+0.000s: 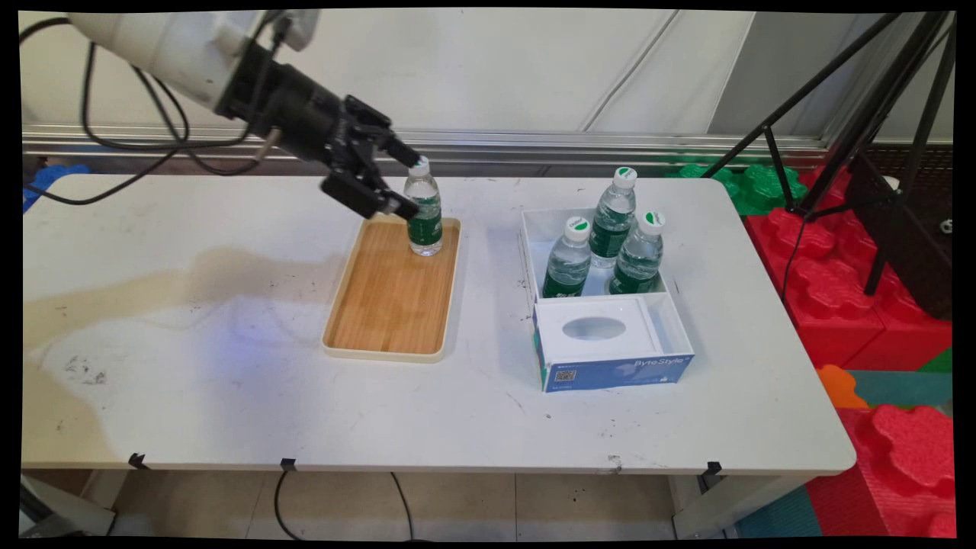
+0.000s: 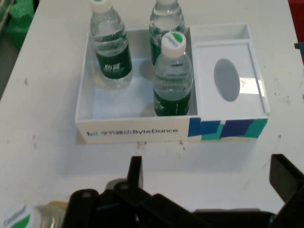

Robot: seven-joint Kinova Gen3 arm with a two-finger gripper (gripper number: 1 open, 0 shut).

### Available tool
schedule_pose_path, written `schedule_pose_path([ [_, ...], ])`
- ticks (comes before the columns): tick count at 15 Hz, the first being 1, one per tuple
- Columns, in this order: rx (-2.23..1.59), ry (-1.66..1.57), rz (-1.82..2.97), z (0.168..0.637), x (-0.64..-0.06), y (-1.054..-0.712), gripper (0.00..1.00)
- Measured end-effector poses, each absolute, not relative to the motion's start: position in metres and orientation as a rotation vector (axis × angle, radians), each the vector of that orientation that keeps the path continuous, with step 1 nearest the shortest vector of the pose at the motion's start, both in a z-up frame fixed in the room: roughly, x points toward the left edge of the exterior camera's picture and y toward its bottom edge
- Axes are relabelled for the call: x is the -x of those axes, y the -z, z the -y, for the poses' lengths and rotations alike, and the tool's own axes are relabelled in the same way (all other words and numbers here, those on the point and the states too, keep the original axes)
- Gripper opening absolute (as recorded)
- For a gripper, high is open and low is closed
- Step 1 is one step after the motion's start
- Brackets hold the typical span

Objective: Pick up the green bottle from the white box

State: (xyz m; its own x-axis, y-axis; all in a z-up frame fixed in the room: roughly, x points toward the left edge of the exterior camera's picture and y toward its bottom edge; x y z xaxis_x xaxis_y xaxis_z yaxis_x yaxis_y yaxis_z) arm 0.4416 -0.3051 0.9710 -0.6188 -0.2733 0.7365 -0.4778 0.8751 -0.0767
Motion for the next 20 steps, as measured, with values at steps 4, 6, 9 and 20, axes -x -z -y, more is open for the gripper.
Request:
schedule_pose_path([
  [4,-0.537,-0.335,2.278,0.321,-0.408,-0.956,1.0],
  [6,-0.536,-0.336,2.285,0.327,-0.396,-0.949,1.0],
  [9,-0.536,-0.335,2.301,0.338,-0.373,-0.934,1.0],
  [20,-0.527,-0.344,2.35,0.38,-0.304,-0.878,1.0],
])
